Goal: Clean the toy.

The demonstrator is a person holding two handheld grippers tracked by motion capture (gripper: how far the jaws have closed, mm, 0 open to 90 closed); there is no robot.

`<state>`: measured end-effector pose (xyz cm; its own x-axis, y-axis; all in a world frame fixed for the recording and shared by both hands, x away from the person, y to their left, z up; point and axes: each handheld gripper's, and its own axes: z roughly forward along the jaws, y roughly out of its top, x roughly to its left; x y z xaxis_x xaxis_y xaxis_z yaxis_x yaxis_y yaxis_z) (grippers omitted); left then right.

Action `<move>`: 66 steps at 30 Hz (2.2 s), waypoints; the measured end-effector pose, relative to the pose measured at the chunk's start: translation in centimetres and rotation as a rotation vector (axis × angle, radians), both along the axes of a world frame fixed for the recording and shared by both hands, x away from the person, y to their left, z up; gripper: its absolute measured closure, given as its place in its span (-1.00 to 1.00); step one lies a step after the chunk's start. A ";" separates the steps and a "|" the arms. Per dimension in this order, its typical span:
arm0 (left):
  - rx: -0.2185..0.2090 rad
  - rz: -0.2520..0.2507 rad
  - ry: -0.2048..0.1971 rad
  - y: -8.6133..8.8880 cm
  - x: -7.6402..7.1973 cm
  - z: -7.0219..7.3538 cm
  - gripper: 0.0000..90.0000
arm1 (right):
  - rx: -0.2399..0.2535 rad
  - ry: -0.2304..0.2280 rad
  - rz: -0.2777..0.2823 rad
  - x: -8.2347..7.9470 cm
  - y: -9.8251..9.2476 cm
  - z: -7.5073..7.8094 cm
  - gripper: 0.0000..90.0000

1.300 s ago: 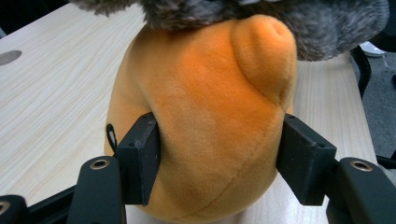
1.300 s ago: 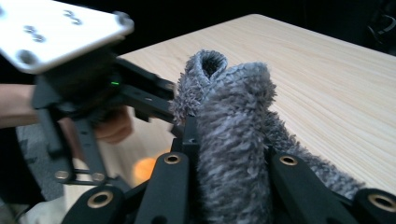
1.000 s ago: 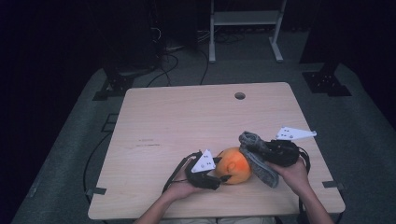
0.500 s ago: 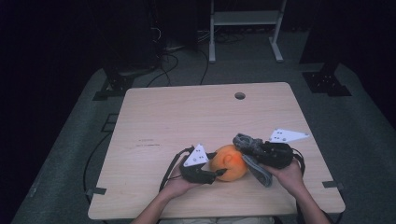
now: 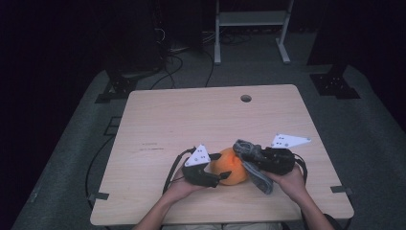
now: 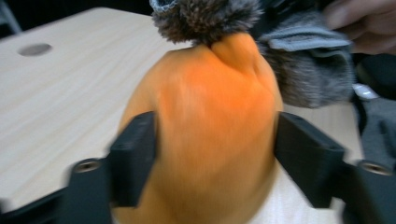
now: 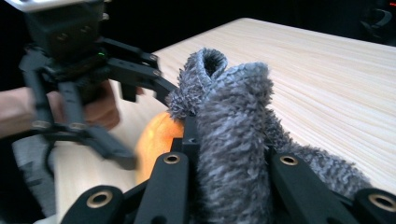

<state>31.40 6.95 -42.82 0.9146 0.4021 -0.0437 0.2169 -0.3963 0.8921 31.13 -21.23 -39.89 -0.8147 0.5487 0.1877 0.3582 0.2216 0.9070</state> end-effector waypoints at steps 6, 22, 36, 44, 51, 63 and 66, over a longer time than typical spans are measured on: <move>0.025 0.047 -0.049 -1.7 -0.2 -0.5 -0.27 | 0.089 -0.021 0.076 -1.0 1.0 1.7 0.66; 0.034 0.052 0.020 -0.8 0.7 -0.4 -0.79 | -0.009 0.052 0.021 0.3 -0.2 0.1 0.66; -0.050 0.085 -0.045 0.6 0.0 0.8 -0.47 | -0.032 0.050 -0.009 0.7 0.7 -0.7 0.66; -0.005 0.008 0.031 0.4 -0.1 -0.1 -0.17 | 0.000 0.045 0.082 -0.2 1.2 0.1 0.66; -0.033 0.076 0.097 1.1 1.0 0.3 -0.73 | -0.082 0.067 0.107 -0.1 1.5 -0.8 0.66; 0.043 -0.027 0.044 0.2 -0.2 -0.4 -0.36 | -0.126 0.024 0.013 0.6 0.7 -0.6 0.66; 0.022 0.017 0.101 0.5 0.6 -0.2 -0.71 | -0.133 0.052 0.019 0.5 -0.3 -1.1 0.66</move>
